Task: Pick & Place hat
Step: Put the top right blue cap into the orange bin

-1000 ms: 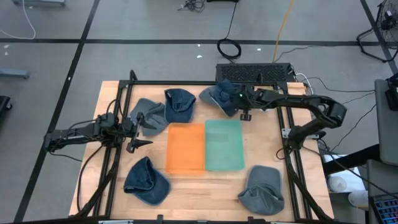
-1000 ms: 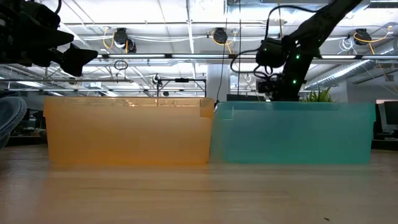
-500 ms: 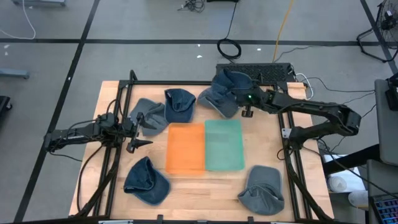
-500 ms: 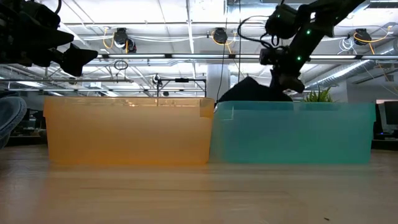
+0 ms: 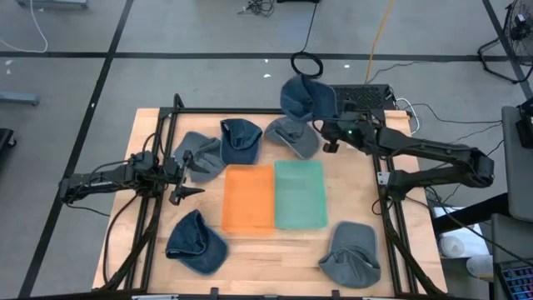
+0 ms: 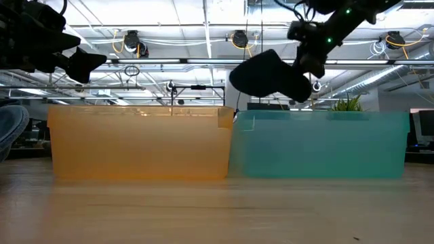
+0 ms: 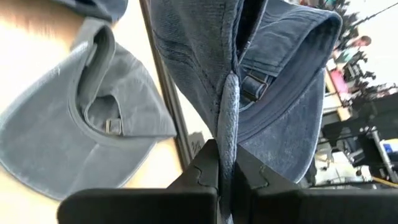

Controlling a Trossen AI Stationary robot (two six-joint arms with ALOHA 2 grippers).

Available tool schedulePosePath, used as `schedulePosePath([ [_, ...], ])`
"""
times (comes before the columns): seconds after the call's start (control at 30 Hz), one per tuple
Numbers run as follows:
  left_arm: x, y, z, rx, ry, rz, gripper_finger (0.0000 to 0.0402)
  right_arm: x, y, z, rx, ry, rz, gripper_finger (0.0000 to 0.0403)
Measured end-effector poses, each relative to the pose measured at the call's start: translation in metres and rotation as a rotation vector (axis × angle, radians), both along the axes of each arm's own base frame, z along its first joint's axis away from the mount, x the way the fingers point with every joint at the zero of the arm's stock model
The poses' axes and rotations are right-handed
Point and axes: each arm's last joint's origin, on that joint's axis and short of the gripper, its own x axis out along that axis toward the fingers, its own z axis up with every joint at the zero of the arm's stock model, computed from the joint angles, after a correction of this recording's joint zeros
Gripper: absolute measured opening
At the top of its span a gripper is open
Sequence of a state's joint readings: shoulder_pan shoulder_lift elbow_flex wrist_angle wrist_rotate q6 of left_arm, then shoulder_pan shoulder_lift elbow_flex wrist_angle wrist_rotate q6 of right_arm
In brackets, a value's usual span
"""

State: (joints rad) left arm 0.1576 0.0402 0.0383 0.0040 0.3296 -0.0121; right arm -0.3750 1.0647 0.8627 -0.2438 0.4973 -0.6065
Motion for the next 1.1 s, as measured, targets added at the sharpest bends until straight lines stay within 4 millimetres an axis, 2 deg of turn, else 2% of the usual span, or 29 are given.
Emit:
schedulePosePath([
  [0.4,0.000,0.000,0.000,0.000,0.000,0.000,0.0310,0.002,0.017,0.022,-0.093,-0.140,0.092,0.0000],
  [0.87,0.000,0.000,0.000,0.000,0.000,0.000,0.0310,0.008,0.037,0.025,-0.101,-0.164,0.192,0.0000],
  [1.1,0.000,0.000,0.000,0.000,0.000,0.000,0.0310,0.010,0.041,0.025,-0.009,-0.233,0.259,0.0000],
])
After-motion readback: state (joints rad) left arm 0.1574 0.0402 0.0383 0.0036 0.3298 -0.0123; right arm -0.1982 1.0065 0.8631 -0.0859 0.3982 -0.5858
